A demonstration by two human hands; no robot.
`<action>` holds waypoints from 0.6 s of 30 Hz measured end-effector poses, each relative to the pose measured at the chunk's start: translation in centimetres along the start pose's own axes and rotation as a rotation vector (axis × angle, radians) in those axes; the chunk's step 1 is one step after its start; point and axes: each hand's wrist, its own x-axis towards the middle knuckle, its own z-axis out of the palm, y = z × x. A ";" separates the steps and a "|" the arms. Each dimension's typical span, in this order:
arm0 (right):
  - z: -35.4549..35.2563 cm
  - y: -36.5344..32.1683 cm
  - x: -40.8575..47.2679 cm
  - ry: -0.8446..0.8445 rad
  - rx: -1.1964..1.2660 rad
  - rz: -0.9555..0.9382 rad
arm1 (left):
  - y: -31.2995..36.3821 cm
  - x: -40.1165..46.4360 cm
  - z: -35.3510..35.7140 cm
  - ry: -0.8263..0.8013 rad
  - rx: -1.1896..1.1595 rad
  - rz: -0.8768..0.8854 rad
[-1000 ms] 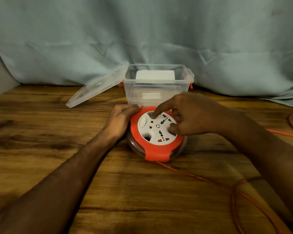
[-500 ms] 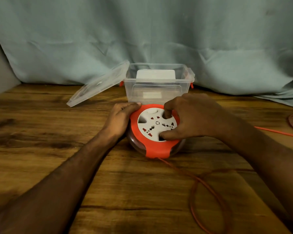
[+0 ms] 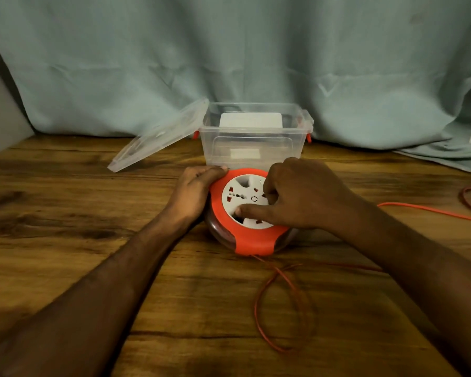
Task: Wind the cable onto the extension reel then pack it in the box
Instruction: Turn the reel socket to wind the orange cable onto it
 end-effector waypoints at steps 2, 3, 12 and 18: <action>-0.6 0.6 0.2 0.009 0.035 0.002 | -0.1 0.0 0.0 0.012 -0.005 -0.001; -1.1 0.9 0.2 0.008 0.066 -0.013 | -0.1 0.0 0.0 0.012 0.000 -0.002; -2.7 2.2 -0.2 -0.204 0.170 -0.142 | -0.3 0.1 0.0 -0.032 0.019 -0.010; -2.3 2.2 -0.1 -0.146 0.071 -0.094 | -0.4 0.2 -0.1 -0.003 -0.008 0.006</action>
